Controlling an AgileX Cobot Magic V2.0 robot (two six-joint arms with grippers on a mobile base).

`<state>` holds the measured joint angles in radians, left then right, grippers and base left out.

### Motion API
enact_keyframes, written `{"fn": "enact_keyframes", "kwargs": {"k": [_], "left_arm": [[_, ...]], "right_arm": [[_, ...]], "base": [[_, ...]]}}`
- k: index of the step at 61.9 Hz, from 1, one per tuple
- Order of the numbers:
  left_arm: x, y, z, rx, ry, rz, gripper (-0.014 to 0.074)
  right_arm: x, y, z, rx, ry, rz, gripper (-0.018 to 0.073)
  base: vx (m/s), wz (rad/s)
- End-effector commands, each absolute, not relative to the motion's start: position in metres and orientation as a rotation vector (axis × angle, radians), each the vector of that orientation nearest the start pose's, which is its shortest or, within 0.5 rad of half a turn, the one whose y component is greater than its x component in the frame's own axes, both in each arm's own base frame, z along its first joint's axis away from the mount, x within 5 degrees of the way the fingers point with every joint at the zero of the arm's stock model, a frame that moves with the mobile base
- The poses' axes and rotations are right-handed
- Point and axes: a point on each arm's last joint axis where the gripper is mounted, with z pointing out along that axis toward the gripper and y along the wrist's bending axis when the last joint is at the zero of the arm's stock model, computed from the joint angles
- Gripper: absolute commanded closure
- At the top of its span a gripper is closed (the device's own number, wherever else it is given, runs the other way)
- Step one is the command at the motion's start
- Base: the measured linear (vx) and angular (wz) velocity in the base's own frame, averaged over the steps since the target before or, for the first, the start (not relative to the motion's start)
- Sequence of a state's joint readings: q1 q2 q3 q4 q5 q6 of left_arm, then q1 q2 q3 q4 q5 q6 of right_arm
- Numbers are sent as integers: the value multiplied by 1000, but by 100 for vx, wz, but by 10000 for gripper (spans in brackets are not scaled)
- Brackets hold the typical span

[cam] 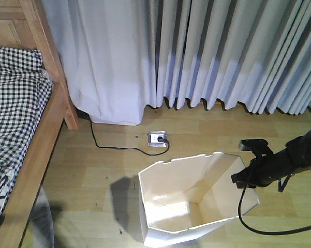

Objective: Move trash bin to bedside with robot
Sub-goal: 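Drag the held bin across the floor to beside the bed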

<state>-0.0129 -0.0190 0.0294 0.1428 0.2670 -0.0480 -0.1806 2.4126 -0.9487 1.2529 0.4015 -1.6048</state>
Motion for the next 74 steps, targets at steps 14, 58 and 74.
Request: {"fn": "enact_keyframes", "kwargs": {"k": [14,58,74], "left_arm": [[56,1,178,66,1703,69,602],[56,1,178,66,1703,69,602],[56,1,178,66,1703,69,602]], "right_arm": [[325,-12,-12,-300,2793,728,566],[325,-12,-12,-300,2793,728,566],[325,-12,-12,-300,2793,728,566]], "base": [[13,0],[13,0],[4,1]]}}
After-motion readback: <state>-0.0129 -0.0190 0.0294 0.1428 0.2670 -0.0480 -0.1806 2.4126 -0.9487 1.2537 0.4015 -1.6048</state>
